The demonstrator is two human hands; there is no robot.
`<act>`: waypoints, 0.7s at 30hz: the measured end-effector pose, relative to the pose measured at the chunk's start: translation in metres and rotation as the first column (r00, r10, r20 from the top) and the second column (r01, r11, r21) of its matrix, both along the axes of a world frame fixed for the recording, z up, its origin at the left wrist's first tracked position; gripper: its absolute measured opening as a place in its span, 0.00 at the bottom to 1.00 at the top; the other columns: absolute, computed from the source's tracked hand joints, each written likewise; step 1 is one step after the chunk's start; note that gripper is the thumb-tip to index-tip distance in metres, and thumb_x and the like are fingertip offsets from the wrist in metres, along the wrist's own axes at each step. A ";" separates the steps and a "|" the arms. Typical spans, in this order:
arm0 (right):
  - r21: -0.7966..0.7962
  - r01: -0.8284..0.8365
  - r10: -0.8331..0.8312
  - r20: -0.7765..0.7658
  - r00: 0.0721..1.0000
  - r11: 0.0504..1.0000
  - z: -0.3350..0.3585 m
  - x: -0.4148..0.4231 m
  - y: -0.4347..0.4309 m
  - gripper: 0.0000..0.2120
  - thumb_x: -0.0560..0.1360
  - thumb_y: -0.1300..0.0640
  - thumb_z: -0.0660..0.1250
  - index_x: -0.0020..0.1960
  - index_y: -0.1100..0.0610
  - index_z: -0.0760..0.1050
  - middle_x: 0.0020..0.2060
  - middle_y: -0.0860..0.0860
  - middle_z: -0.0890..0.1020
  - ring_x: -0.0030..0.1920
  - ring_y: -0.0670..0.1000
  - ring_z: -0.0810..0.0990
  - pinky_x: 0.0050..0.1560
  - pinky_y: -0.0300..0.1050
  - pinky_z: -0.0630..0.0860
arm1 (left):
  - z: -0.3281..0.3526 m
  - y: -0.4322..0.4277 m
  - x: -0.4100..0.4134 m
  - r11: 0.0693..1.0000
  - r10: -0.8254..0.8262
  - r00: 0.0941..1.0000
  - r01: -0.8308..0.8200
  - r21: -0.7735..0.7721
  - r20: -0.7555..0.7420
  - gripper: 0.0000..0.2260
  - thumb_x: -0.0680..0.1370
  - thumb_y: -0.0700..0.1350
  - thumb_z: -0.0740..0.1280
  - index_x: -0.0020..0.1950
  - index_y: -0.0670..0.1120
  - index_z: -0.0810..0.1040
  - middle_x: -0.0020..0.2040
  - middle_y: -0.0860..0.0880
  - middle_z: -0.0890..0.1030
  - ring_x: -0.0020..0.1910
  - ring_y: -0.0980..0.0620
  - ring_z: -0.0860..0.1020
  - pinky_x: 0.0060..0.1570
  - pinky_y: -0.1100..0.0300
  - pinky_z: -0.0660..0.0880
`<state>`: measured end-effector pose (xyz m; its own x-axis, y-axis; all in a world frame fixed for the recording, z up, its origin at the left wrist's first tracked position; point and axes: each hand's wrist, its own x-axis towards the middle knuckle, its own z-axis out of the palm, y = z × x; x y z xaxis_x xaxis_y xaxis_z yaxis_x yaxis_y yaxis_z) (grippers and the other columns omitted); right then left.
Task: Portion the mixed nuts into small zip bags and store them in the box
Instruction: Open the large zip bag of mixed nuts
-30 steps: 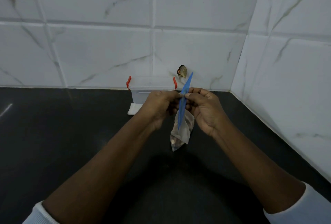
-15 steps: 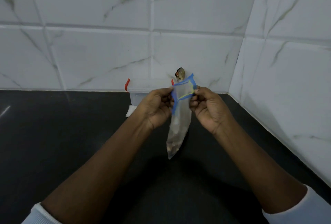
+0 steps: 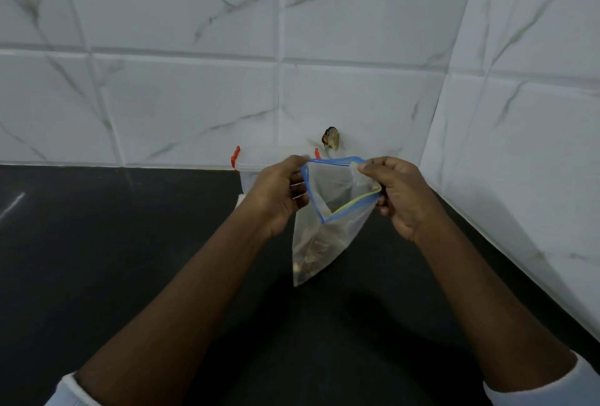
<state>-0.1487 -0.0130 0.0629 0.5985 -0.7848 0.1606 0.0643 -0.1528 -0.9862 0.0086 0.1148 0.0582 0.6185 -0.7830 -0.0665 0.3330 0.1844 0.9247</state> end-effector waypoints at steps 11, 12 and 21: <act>-0.697 0.111 -0.492 -0.375 0.786 0.709 0.034 -0.040 -0.007 0.03 0.75 0.59 0.69 0.45 0.54 0.81 0.35 0.52 0.82 0.40 0.56 0.82 0.41 0.47 0.76 | 0.032 0.008 0.027 0.946 0.186 0.814 -0.299 0.122 0.550 0.13 0.71 0.33 0.78 0.52 0.40 0.81 0.42 0.39 0.85 0.35 0.47 0.85 0.42 0.55 0.85; -0.709 0.053 -0.482 -0.421 0.768 0.703 0.038 -0.045 -0.001 0.03 0.75 0.59 0.68 0.46 0.55 0.81 0.34 0.52 0.82 0.40 0.56 0.83 0.41 0.47 0.76 | 0.038 0.008 0.031 0.943 0.171 0.777 -0.307 0.128 0.606 0.14 0.69 0.34 0.79 0.52 0.41 0.81 0.40 0.40 0.85 0.35 0.47 0.86 0.43 0.52 0.85; -0.599 -0.333 -0.383 -0.759 0.526 0.728 0.050 -0.041 0.025 0.12 0.78 0.48 0.66 0.49 0.57 0.77 0.44 0.56 0.84 0.45 0.57 0.82 0.42 0.48 0.74 | 0.067 -0.005 0.010 0.953 -0.028 0.242 -0.285 0.098 0.970 0.16 0.71 0.35 0.69 0.57 0.44 0.83 0.38 0.50 0.85 0.36 0.57 0.81 0.45 0.57 0.81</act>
